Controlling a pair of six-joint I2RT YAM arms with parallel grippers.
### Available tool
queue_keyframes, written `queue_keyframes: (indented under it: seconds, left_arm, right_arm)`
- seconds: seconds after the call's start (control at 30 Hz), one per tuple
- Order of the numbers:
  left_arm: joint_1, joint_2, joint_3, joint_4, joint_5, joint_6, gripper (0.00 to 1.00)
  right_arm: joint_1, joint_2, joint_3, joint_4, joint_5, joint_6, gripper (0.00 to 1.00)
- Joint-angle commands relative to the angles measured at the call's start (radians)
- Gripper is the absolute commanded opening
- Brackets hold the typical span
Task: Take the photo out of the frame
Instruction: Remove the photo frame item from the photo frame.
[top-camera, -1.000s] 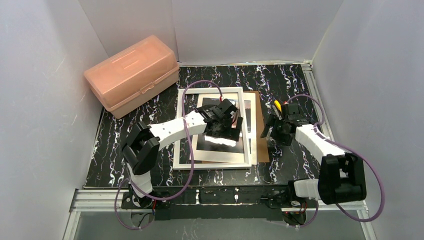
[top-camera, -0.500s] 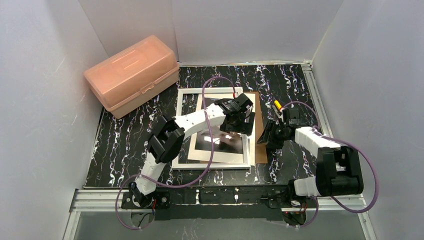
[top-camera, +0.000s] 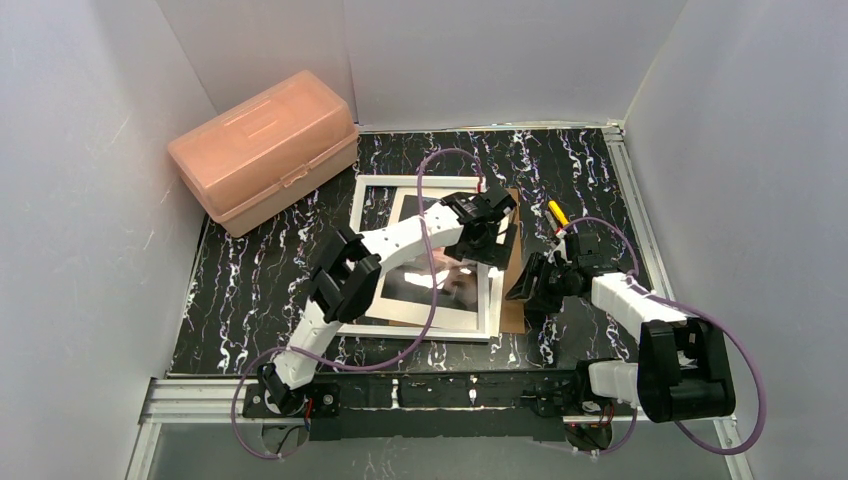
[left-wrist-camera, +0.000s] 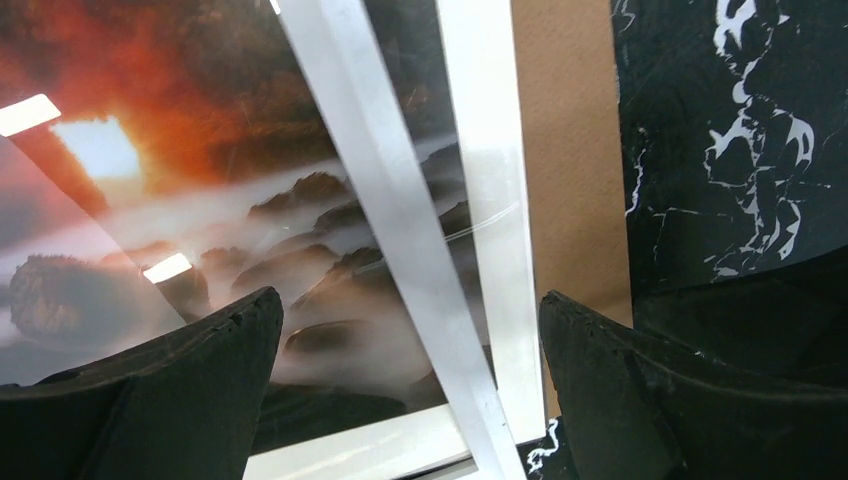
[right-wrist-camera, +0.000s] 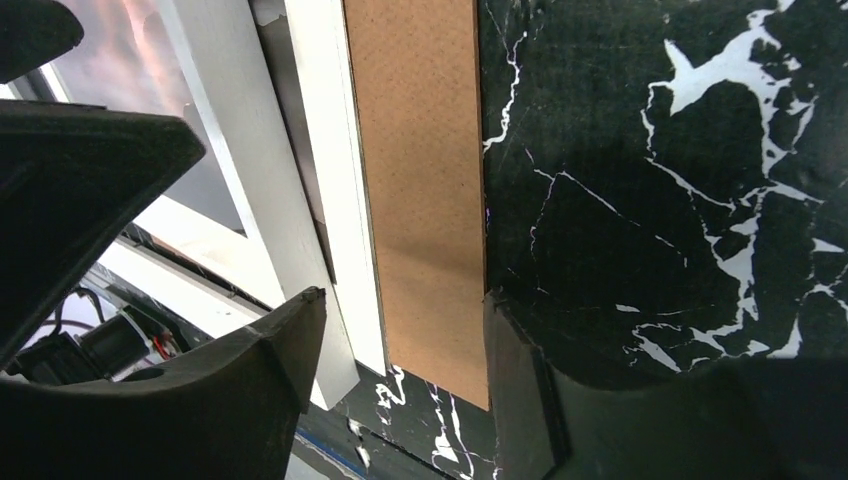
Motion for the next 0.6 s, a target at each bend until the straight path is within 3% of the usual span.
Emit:
queue_keyframes:
  seconds: [0.0,0.1,0.17,0.3,0.57]
  left_arm:
    - [-0.020,0.049,0.092,-0.070,-0.033,0.039,0.98]
    - [-0.023,0.078,0.115,-0.082,-0.039,0.044,0.98]
    - [-0.025,0.092,0.122,-0.084,-0.043,0.047,0.98]
    - [-0.032,0.123,0.148,-0.096,-0.061,0.055,0.98]
    - [-0.042,0.158,0.178,-0.102,-0.058,0.063,0.98]
  right_arm:
    - [0.006,-0.012,0.014,-0.047,0.039,-0.005,0.70]
    - [0.006,-0.033,0.015,-0.042,0.070,0.003,0.81]
    - [0.006,-0.058,0.015,-0.043,0.095,0.003,0.83]
    - [0.006,-0.098,0.015,-0.054,0.133,-0.005,0.77]
    - [0.006,-0.137,-0.003,-0.048,0.151,0.002,0.76]
